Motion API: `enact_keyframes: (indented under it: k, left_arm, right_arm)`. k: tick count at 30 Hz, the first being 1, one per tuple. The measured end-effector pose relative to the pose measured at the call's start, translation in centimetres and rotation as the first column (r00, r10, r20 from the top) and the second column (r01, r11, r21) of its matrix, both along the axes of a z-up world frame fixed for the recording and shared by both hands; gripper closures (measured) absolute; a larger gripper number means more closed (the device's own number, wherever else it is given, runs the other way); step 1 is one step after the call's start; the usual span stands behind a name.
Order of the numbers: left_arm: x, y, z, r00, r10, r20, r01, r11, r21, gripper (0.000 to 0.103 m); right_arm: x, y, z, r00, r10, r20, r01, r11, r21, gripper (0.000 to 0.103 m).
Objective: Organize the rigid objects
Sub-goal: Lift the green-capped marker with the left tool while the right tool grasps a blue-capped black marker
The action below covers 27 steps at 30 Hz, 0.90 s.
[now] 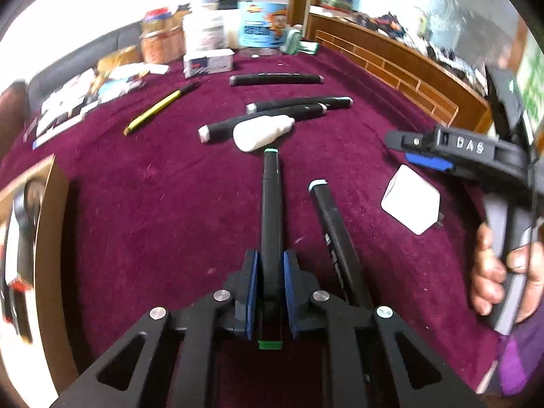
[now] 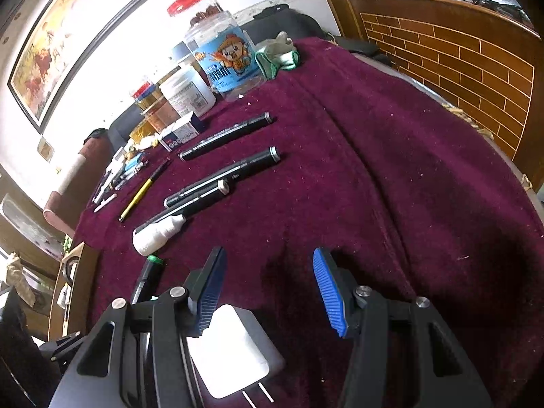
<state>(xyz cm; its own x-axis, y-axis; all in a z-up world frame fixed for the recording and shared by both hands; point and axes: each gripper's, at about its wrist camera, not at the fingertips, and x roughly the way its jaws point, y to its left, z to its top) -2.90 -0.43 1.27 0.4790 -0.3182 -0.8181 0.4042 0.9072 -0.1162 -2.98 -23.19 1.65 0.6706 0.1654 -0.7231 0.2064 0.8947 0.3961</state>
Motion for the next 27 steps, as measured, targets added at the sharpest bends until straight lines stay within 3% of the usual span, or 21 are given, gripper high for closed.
enact_keyframes:
  k: [8,12,15,17,20,24,27]
  left_arm:
    - [-4.4,4.5,1.4,0.997,0.077,0.006,-0.076,0.994,-0.075,0.089]
    - [-4.0,3.9,0.0,0.995,0.098,-0.035,-0.099,0.995,-0.019,0.089]
    - [-3.7,2.9,-0.3,0.996,0.090,0.012,-0.090,0.996,0.014,0.088]
    - [-3.5,2.8,-0.4,0.995,0.094,0.021,-0.094,0.996,-0.002,0.088]
    - [-3.2,4.2,-0.4,0.994,0.105,-0.021,-0.107,0.990,-0.089,0.088]
    - [-4.6,6.0,0.2,0.991,0.125,-0.039,-0.129,0.978,-0.162,0.088]
    - [-6.0,7.3,1.1,0.991,0.127,-0.030,-0.131,0.972,-0.197,0.088]
  right_arm:
    - [-0.2,0.0,0.1,1.000,-0.011,-0.001,0.011,1.000,-0.019,0.051]
    - [-0.4,0.5,0.6,1.000,-0.028,0.014,0.028,0.997,-0.068,0.051]
    - [-1.7,2.1,2.7,0.996,-0.023,0.086,0.035,0.988,-0.152,0.051]
    - [-3.1,3.7,3.9,0.994,0.028,0.104,-0.013,0.989,-0.148,0.051]
    - [-4.9,7.1,4.8,0.985,0.151,0.083,-0.137,0.979,-0.152,0.046]
    - [-5.3,11.0,3.3,0.962,0.273,-0.008,-0.271,0.952,-0.143,0.043]
    - [-4.9,12.7,2.1,0.954,0.294,-0.053,-0.299,0.941,-0.157,0.043]
